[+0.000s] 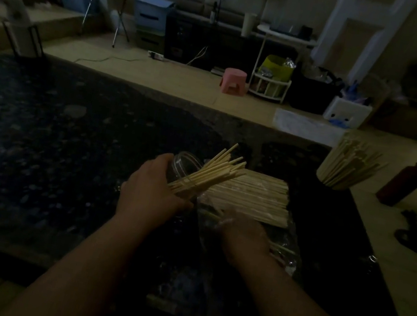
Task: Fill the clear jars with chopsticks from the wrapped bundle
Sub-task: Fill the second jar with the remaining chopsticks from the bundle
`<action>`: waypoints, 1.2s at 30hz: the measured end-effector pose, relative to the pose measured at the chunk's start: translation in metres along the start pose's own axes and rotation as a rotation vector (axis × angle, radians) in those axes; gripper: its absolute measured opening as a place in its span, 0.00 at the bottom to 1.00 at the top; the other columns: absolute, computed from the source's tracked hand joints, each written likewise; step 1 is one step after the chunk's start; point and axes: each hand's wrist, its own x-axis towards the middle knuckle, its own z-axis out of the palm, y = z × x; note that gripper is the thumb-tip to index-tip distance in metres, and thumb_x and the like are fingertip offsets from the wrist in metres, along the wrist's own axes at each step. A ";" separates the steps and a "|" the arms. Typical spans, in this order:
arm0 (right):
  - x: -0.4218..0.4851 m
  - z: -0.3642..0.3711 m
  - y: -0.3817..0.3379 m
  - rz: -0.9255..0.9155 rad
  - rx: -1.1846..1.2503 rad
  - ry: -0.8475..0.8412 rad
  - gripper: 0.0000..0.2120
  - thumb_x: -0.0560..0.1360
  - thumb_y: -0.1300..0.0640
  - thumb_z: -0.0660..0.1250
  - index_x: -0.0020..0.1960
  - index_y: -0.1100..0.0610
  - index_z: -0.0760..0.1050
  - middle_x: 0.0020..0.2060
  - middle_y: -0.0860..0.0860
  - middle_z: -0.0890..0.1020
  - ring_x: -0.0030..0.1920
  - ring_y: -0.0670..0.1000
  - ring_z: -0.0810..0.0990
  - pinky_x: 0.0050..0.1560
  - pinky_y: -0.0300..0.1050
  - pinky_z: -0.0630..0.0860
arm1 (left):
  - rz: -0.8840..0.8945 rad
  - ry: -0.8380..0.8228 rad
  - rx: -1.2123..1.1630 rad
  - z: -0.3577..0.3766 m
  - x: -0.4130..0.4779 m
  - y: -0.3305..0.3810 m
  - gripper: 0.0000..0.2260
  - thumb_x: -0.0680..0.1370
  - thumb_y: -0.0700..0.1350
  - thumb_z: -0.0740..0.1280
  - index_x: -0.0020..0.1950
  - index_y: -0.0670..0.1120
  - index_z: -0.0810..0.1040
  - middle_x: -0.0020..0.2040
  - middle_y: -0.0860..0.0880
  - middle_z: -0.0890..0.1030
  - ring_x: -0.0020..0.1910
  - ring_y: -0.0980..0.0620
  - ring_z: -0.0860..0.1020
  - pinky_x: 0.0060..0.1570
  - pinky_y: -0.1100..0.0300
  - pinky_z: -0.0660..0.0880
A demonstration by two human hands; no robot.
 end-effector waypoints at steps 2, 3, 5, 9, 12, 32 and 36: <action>-0.010 -0.005 0.000 -0.012 0.060 0.019 0.21 0.80 0.51 0.58 0.72 0.52 0.64 0.64 0.55 0.75 0.62 0.59 0.76 0.61 0.48 0.70 | 0.003 -0.001 0.003 -0.002 -0.001 0.001 0.44 0.57 0.56 0.80 0.70 0.57 0.66 0.63 0.51 0.74 0.59 0.49 0.75 0.57 0.45 0.75; -0.015 -0.007 0.000 -0.023 0.073 0.020 0.22 0.80 0.52 0.58 0.73 0.51 0.62 0.65 0.56 0.74 0.63 0.59 0.75 0.62 0.49 0.70 | 0.003 -0.001 0.004 -0.003 -0.003 0.002 0.44 0.57 0.56 0.80 0.70 0.57 0.66 0.63 0.51 0.74 0.60 0.49 0.75 0.57 0.45 0.75; -0.024 -0.008 0.002 -0.042 0.071 0.022 0.22 0.81 0.52 0.57 0.73 0.51 0.62 0.66 0.56 0.73 0.64 0.58 0.74 0.64 0.49 0.69 | 0.006 -0.004 0.000 -0.004 -0.005 0.004 0.43 0.58 0.55 0.80 0.70 0.58 0.66 0.63 0.51 0.74 0.60 0.49 0.74 0.58 0.45 0.74; -0.042 -0.012 0.005 -0.028 0.160 -0.103 0.22 0.79 0.42 0.57 0.71 0.47 0.68 0.68 0.53 0.73 0.65 0.56 0.73 0.65 0.48 0.68 | 0.027 0.010 0.001 -0.006 -0.011 0.008 0.42 0.58 0.54 0.80 0.69 0.57 0.67 0.62 0.51 0.75 0.59 0.49 0.75 0.57 0.46 0.75; -0.054 -0.028 0.008 -0.063 0.104 -0.219 0.23 0.78 0.38 0.59 0.63 0.54 0.74 0.62 0.56 0.77 0.60 0.56 0.76 0.57 0.46 0.71 | 0.030 0.009 0.008 -0.006 -0.014 0.009 0.42 0.58 0.54 0.80 0.69 0.57 0.67 0.62 0.51 0.75 0.59 0.48 0.75 0.57 0.45 0.75; -0.073 -0.090 0.022 -0.352 0.101 0.729 0.13 0.73 0.47 0.60 0.33 0.53 0.70 0.34 0.52 0.74 0.35 0.56 0.71 0.37 0.45 0.57 | 0.012 -0.023 0.100 0.002 -0.014 0.002 0.43 0.57 0.55 0.80 0.69 0.58 0.66 0.61 0.51 0.75 0.59 0.48 0.75 0.57 0.45 0.75; -0.077 -0.088 0.024 -0.299 0.354 0.843 0.16 0.77 0.47 0.56 0.41 0.56 0.74 0.40 0.52 0.72 0.35 0.54 0.71 0.32 0.45 0.66 | 0.031 -0.027 0.093 0.005 -0.014 0.001 0.42 0.57 0.56 0.80 0.68 0.59 0.66 0.61 0.51 0.75 0.59 0.48 0.75 0.57 0.45 0.75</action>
